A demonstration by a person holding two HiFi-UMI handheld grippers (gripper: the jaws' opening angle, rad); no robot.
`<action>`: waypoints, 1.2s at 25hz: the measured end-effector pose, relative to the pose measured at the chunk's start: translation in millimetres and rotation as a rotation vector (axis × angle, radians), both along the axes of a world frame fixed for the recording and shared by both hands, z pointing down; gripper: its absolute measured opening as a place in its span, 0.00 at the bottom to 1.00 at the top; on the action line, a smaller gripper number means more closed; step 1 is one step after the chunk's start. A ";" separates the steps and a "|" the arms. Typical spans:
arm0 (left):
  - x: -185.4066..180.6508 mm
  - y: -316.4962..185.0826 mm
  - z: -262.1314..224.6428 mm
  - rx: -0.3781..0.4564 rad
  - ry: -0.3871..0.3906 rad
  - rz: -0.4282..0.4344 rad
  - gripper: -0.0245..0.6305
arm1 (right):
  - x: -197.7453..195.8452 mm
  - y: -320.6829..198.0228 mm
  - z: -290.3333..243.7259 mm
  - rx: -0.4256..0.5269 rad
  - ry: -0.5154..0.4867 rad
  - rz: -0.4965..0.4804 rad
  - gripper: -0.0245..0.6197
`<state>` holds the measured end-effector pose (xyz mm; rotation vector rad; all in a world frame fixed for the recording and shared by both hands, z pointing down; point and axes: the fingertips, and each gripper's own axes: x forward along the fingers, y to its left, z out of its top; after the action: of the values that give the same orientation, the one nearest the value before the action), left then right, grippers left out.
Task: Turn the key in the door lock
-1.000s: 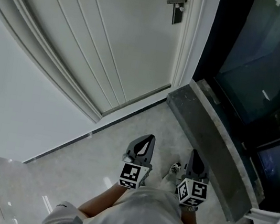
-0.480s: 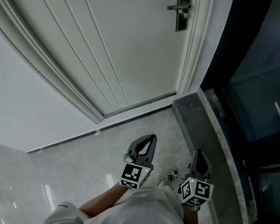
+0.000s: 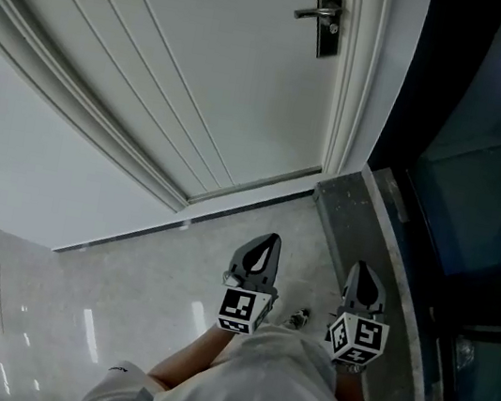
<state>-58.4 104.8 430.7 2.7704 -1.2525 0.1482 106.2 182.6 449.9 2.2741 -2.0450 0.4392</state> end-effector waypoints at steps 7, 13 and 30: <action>30.1 -13.7 -1.4 -0.007 0.023 -0.030 0.05 | 36.2 -12.2 -0.3 0.003 0.000 -0.009 0.03; 54.6 -40.0 5.6 -0.007 0.012 -0.032 0.05 | 52.1 -36.1 8.5 -0.013 -0.007 -0.028 0.03; 147.1 -181.4 12.0 -0.021 0.074 -0.085 0.05 | 144.9 -181.2 -1.3 -0.025 0.045 -0.080 0.03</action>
<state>88.7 -76.6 442.7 2.6729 -1.3397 0.0512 251.2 1.4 448.7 2.1585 -2.0876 0.4022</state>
